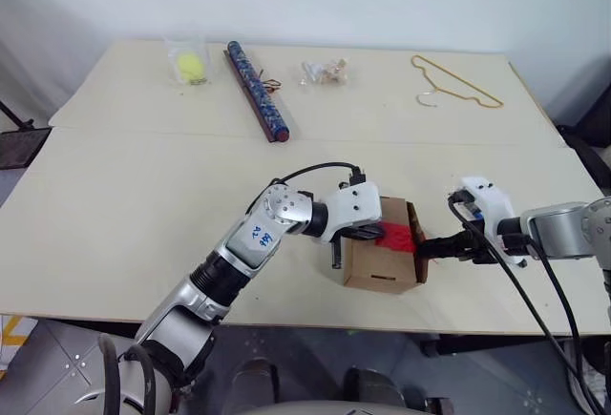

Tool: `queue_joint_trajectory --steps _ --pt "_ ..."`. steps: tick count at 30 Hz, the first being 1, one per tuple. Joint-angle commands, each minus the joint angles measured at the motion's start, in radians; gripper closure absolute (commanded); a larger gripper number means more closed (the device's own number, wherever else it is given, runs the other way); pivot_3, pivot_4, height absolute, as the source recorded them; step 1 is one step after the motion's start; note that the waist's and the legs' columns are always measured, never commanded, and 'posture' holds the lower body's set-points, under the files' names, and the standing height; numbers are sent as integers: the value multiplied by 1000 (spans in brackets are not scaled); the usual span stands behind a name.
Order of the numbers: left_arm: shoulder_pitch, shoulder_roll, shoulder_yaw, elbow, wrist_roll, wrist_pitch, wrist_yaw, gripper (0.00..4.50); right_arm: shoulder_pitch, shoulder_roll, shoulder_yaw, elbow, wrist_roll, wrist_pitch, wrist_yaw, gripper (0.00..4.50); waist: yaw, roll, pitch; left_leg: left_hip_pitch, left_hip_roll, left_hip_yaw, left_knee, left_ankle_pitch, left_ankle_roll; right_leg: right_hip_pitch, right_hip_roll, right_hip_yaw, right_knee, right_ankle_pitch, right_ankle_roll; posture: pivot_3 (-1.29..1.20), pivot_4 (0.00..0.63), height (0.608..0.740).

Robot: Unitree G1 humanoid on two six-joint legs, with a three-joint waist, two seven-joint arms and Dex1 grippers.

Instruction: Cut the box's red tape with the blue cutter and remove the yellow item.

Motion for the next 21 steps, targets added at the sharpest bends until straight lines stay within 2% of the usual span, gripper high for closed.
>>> queue_joint_trajectory --steps 1,9,12,18,21 --pt "75 45 -58 102 59 85 -15 4500 29 -40 -47 73 -156 24 -58 116 1 0 -1 0 0 0 0 0 0 0 0 0 0 0 -1 0 150 740" --pt "78 34 -57 104 56 78 -11 4500 52 -72 31 12 -252 -78 -33 116 0 1 -2 -1 0 1 0 0 1 -1 0 0 -2 1 -2 0 150 740" --pt "88 32 -58 99 61 78 -13 4500 70 -90 80 -41 -317 -119 5 116 -21 6 -5 0 1 4 -1 -1 0 -2 0 0 -2 1 -2 0 150 740" --pt "86 13 -54 102 60 67 -9 4500 76 -49 18 -49 -352 -103 52 116 -26 8 -7 1 2 3 -2 -1 0 -2 0 -3 -1 1 -1 0 150 740" --pt "78 4 -37 101 50 50 -5 4500 77 -67 -45 -71 -333 -111 118 116 -22 9 -6 0 2 3 -2 -1 0 -2 0 -3 -2 1 -1 0 150 740"
